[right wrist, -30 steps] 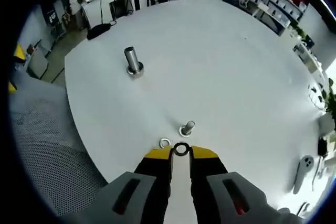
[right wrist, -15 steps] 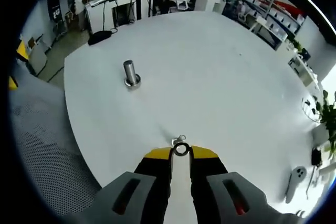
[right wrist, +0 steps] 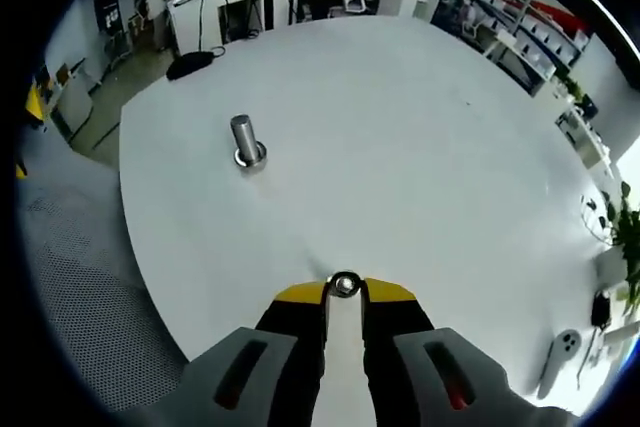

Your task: Place the washer onto the threaded stud by aligning its center hole with the stud, sliding it down to the base, and recovering from edge contact or off-axis alignment until the washer reaches the visible bottom stop.

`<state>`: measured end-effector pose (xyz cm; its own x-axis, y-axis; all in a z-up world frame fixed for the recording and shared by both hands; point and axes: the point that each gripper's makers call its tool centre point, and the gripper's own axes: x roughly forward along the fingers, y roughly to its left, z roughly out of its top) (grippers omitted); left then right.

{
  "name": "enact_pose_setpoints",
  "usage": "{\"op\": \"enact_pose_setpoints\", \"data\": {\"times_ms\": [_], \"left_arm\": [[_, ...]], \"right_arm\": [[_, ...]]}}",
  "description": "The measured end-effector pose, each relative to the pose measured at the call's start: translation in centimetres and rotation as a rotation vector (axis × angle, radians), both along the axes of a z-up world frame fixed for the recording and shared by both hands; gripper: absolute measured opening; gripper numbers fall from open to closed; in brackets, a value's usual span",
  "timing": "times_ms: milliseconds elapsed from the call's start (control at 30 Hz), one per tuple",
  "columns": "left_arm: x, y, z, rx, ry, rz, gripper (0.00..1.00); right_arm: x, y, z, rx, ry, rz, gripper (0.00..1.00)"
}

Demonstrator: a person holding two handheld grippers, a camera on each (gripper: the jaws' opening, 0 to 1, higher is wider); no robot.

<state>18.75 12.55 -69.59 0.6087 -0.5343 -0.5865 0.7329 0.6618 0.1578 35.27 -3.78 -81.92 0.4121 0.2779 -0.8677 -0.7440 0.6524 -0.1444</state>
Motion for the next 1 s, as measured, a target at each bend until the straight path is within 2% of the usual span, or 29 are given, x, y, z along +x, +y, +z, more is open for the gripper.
{"op": "enact_pose_setpoints", "data": {"times_ms": [300,467,800,867,1000], "left_arm": [[0.1,0.2,-0.1,0.0,0.002,0.011,0.2],[0.0,0.1,-0.5,0.007,0.026,0.007,0.2],[0.1,0.3,-0.4,0.004,0.021,0.017,0.2],[0.2,0.4,-0.4,0.004,0.02,0.025,0.2],[0.3,0.5,-0.4,0.006,0.019,0.027,0.2]], "right_arm": [[0.4,-0.2,-1.2,-0.033,0.029,0.011,0.14],[0.2,-0.1,-2.7,-0.05,0.054,0.013,0.14],[-0.2,0.1,-5.0,-0.095,0.081,0.047,0.14],[0.2,0.2,-4.9,-0.089,0.064,0.041,0.14],[0.5,0.6,-4.8,-0.066,0.08,0.017,0.14]]}}
